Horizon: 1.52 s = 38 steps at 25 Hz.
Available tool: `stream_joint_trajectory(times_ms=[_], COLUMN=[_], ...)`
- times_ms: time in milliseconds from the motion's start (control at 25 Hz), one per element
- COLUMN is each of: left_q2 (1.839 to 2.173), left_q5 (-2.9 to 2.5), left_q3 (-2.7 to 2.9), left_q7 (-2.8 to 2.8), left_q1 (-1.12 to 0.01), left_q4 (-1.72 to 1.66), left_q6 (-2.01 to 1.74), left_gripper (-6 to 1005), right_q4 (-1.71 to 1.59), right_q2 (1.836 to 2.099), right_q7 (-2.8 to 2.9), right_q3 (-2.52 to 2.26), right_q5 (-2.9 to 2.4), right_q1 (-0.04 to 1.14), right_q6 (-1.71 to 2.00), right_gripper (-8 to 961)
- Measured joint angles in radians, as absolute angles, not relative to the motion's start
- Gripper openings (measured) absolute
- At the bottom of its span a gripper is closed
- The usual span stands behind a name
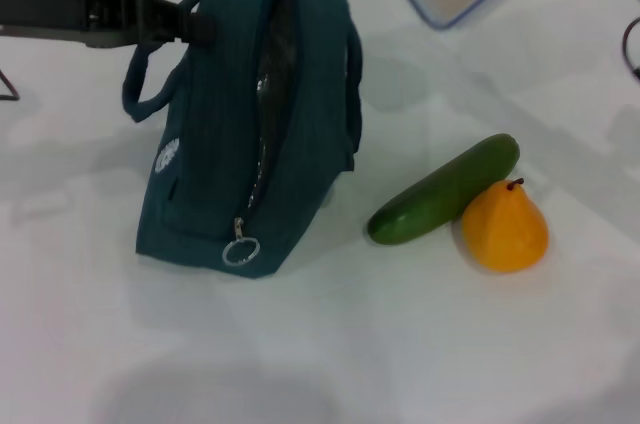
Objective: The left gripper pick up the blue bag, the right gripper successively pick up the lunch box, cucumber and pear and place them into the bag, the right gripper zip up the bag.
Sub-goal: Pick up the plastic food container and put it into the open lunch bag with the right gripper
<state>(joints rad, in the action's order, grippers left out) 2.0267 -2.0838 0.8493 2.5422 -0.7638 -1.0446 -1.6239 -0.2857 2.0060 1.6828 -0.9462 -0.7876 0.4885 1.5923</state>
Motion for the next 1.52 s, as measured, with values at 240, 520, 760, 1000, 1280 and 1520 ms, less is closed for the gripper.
stream_joint_trajectory(times_ms=[240,520,760,1000,1280,1520], left_q2=[2.031,2.052,2.054,2.046,2.043,2.039], left_q5=[-2.062,-2.059,-2.041,-1.994,-1.974,-1.952], left_q3=[0.849,0.847,0.849,0.849,0.844,0.841], left_q7=[2.56,2.573,2.586,2.6,2.599,2.586], left_q1=[-0.771,-0.794,-0.843,-0.865,-0.87,-0.869], left_q4=[-1.044,-1.016,-0.931,-0.911,-0.892,-0.875], left_q6=[-1.619,-1.607,-1.608,-1.611,-1.609,-1.601], left_gripper=[54,54,54,54,54,54], right_q4=[-0.337,-0.349,-0.341,-0.333,-0.291,-0.285], right_q2=[2.003,2.006,2.01,2.014,2.022,2.025], right_q7=[1.685,1.684,1.662,1.64,1.623,1.626], right_q3=[-0.945,-0.954,-0.963,-1.015,-1.103,-1.15], right_q5=[-0.751,-0.754,-0.771,-0.782,-0.783,-0.778], right_q1=[0.53,0.596,0.632,0.636,0.652,0.653], right_q6=[1.659,1.668,1.643,1.58,1.534,1.535], right_gripper=[141,147,153,159,165,171])
